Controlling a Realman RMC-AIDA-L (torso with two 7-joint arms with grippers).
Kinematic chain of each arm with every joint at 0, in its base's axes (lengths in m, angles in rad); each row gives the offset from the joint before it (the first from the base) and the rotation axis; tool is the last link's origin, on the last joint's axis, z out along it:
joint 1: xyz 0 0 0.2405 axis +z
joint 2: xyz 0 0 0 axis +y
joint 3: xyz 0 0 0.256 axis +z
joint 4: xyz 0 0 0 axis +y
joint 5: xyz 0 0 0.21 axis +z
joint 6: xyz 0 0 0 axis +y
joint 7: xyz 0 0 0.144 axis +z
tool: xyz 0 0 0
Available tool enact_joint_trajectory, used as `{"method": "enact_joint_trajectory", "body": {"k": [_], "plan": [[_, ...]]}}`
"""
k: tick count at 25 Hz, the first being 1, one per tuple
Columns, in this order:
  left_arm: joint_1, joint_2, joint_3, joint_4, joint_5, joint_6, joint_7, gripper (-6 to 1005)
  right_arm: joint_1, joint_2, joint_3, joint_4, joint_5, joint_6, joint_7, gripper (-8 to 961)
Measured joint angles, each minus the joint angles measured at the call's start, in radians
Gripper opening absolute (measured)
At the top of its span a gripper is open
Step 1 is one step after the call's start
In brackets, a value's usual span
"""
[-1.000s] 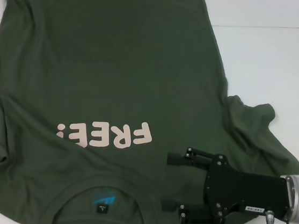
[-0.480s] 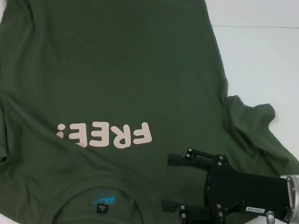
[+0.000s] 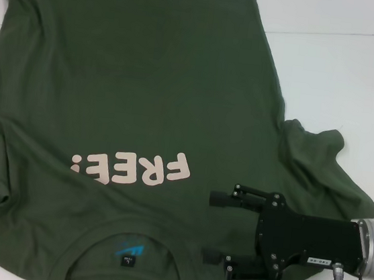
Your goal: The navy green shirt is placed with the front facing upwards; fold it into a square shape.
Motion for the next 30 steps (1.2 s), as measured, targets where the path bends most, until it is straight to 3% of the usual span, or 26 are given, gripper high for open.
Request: {"method": "enact_joint_trajectory", "body": {"k": [9,12,17,23,30], "plan": [[-0.01,0.004,0.088,0.004,0.01,-0.016,0.0,372,0.001,0.0,0.0,-0.002,0.0,0.0,0.0,882],[-0.012,0.003,0.089,-0.003,0.014,-0.021,0.001,322,0.001,0.0,0.0,-0.003,0.001,0.0,0.0,882],[-0.017,0.008,0.092,-0.005,0.015,-0.021,0.007,135,0.0,0.0,0.001,-0.003,0.005,-0.002,0.0,882],[-0.022,0.009,0.092,-0.005,0.016,-0.011,0.008,28,0.003,0.0,0.002,-0.004,0.006,-0.002,0.001,884],[-0.026,0.013,0.087,-0.006,0.009,0.02,0.014,32,0.003,0.0,0.002,-0.008,0.006,0.001,0.013,883]]}}
